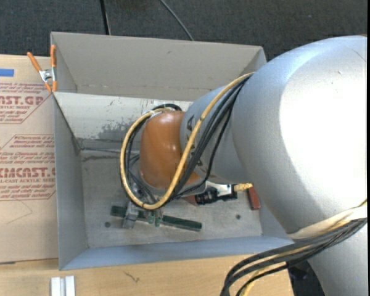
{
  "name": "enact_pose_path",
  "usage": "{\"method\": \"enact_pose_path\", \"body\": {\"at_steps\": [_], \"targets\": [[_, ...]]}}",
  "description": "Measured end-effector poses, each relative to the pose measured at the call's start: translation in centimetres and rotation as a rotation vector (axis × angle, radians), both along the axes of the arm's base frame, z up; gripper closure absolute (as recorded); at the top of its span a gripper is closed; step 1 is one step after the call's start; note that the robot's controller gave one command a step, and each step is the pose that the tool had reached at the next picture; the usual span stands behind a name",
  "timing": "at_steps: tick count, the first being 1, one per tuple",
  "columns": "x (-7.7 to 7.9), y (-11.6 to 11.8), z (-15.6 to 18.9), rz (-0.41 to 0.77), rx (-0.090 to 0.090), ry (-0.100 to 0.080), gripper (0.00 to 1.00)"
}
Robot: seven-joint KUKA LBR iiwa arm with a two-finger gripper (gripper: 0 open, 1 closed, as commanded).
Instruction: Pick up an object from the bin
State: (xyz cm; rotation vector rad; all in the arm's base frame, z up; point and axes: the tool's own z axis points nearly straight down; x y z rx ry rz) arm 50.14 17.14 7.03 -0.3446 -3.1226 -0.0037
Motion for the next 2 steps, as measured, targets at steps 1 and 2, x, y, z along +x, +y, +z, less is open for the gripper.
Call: {"method": "enact_pose_path", "body": {"at_steps": [1,2], "targets": [[0.0,0.0,0.0,0.000,0.000,0.000,1.00],[0.0,0.3,5.0,-0.017,-0.004,0.007,1.00]]}}
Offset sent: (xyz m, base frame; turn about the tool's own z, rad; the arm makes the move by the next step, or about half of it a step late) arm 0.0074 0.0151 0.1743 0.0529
